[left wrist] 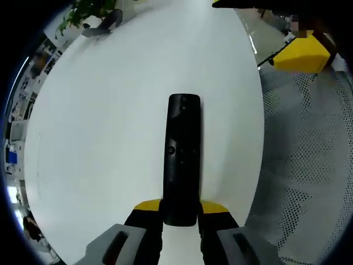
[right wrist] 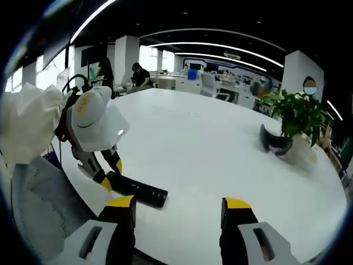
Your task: Press the specified remote control buttons in sequence, fully releasing each button before pressing the next.
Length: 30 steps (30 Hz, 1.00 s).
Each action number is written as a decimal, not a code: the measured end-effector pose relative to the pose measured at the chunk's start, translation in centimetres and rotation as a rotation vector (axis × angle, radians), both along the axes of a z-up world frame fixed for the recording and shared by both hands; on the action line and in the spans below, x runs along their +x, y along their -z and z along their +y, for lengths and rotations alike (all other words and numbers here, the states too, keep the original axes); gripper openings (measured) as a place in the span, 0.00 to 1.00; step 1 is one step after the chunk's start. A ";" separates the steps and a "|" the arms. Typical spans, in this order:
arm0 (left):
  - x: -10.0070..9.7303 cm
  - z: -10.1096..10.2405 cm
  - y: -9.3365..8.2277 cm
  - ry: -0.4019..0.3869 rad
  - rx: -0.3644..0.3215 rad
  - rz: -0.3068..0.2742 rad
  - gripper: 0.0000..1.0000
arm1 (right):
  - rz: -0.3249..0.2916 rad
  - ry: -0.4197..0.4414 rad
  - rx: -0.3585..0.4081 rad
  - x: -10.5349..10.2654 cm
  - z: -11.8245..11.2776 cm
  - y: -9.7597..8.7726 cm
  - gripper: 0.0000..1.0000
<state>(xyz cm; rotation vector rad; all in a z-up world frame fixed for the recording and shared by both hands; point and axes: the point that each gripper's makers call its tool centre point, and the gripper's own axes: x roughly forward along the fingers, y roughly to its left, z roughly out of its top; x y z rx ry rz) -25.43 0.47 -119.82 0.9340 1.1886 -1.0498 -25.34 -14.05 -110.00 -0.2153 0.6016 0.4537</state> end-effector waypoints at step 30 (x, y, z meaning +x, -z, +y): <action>-3.7 -0.9 -0.2 -0.149 -0.149 -0.044 0.23 | 0.036 -0.019 0.006 -0.5 0.3 0.3 0.32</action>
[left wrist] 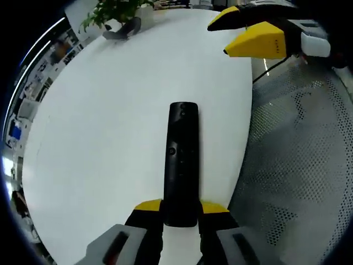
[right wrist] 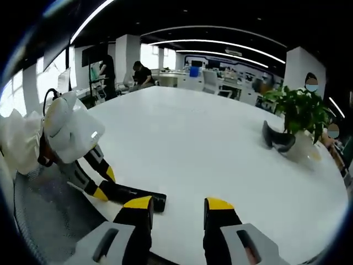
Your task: Press the specified remote control buttons in sequence, fully releasing each button before pressing the next.
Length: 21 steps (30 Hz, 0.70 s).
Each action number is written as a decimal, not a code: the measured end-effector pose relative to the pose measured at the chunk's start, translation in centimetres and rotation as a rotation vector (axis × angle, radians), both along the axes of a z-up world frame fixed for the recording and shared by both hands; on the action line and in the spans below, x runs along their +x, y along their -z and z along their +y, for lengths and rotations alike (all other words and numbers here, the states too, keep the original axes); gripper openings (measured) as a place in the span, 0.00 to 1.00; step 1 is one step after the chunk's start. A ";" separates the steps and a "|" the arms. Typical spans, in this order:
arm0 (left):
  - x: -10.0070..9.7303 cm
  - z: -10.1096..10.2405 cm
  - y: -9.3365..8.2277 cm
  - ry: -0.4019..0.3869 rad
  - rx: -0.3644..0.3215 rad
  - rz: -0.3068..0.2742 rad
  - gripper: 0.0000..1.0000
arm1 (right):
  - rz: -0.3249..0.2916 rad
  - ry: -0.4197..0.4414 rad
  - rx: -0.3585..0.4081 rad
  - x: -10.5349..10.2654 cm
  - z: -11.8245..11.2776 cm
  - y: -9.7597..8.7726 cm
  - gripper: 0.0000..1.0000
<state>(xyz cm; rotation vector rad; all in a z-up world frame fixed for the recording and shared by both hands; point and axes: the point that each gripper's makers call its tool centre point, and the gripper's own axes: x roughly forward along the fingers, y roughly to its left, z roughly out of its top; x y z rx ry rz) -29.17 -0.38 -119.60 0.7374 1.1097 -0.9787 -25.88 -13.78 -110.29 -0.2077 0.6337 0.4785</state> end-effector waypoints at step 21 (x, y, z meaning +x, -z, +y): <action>-3.1 -1.7 -0.2 -0.029 -0.169 -0.034 0.23 | 0.292 -0.109 0.031 -2.6 2.0 3.1 0.00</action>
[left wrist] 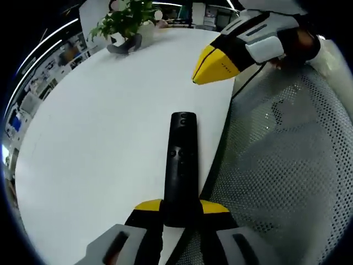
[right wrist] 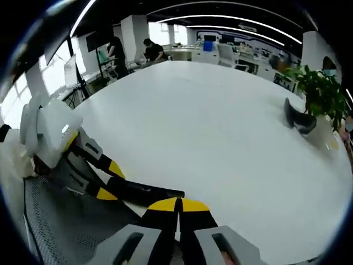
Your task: Press the specified remote control buttons in sequence, fully releasing each button before pressing the next.
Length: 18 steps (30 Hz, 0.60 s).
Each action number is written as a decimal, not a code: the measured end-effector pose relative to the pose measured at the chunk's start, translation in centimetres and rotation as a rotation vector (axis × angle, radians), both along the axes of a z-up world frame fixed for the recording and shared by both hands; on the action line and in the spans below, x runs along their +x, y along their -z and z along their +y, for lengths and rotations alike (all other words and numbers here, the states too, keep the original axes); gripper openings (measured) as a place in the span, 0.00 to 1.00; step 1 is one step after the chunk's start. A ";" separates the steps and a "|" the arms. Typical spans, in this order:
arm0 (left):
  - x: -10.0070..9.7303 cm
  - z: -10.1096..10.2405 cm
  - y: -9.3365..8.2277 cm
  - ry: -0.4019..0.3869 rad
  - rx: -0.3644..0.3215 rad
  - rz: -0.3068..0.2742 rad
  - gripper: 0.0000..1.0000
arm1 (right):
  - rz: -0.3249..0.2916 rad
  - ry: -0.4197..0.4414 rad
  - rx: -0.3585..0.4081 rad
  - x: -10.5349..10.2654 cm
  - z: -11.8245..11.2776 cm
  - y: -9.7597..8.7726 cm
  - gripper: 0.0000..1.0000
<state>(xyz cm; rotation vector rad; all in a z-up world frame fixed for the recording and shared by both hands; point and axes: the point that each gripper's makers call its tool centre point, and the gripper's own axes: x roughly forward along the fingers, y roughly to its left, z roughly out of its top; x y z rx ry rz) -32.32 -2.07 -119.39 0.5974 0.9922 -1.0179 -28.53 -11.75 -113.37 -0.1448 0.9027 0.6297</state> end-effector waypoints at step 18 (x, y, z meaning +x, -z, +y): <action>0.3 -0.1 0.0 -0.006 -0.116 -0.059 0.24 | 0.226 0.066 0.094 2.7 1.0 2.4 0.00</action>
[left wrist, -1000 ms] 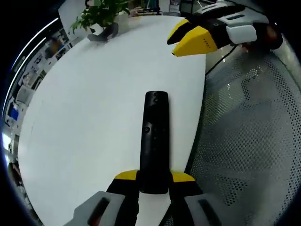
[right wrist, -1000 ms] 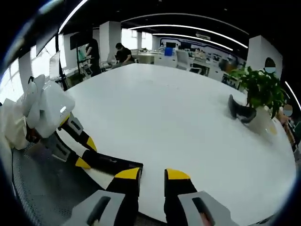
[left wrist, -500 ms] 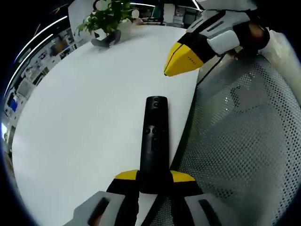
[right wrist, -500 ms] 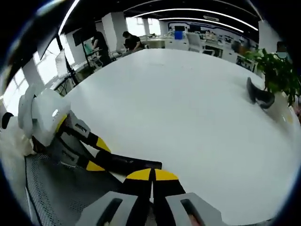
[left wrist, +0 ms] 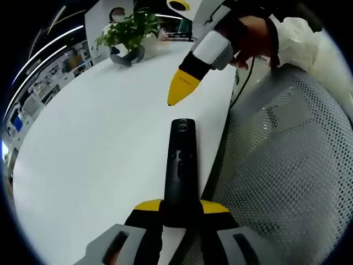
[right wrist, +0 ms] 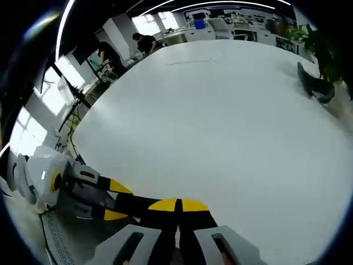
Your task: Press the specified remote control buttons in sequence, fully releasing each button before pressing the next.
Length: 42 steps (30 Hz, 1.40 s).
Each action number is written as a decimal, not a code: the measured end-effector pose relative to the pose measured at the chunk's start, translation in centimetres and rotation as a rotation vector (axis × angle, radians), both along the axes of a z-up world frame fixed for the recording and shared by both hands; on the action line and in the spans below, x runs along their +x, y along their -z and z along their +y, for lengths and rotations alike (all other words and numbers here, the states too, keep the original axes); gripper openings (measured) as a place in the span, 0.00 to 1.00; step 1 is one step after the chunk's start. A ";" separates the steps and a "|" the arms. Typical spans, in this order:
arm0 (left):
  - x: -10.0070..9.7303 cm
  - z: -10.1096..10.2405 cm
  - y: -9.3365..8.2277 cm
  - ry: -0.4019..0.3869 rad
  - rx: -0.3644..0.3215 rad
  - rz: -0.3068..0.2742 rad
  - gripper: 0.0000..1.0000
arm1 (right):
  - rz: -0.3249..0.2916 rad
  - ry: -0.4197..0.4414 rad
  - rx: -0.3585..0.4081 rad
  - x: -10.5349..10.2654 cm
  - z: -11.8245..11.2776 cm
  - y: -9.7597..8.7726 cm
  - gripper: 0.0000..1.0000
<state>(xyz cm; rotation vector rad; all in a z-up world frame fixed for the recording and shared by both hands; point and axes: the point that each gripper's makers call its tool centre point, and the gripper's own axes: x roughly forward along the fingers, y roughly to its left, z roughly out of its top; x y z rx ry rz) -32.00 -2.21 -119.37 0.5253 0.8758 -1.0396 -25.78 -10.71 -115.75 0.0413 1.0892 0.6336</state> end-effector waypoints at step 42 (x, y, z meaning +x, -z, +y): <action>0.8 -0.8 0.0 -0.006 -0.089 -0.056 0.25 | 0.071 -0.038 -0.117 -1.0 -1.1 2.7 0.00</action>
